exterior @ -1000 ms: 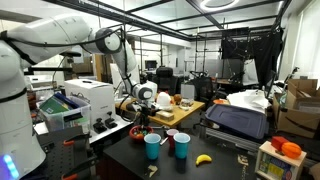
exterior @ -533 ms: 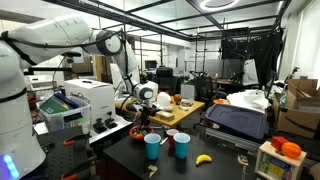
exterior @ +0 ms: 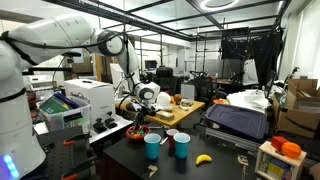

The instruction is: Pick up the white, orange , white-brown and green objects from the bowl and put them in the cup near the banana plush toy

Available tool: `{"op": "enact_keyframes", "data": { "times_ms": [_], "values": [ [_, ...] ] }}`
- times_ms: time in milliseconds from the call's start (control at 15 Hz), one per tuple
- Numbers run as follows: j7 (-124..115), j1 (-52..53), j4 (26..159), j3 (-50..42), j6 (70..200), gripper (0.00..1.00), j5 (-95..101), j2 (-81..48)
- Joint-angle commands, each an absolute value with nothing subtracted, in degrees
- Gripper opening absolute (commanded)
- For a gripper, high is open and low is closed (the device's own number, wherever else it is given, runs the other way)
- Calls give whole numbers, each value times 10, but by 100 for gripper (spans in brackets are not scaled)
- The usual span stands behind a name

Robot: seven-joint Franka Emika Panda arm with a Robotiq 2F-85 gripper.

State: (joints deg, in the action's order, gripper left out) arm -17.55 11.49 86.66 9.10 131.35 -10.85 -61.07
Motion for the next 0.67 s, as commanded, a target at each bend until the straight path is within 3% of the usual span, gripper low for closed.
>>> {"op": "enact_keyframes", "data": {
  "times_ms": [0, 467, 533, 600],
  "values": [
    [-150, 100, 892, 106, 1287, 0, -134, -580],
    [-157, 102, 902, 95, 1279, 0, -132, -549],
    [-161, 107, 904, 89, 1281, 3, -125, -545],
    [-159, 111, 908, 85, 1282, 27, -119, -542]
  ]
}}
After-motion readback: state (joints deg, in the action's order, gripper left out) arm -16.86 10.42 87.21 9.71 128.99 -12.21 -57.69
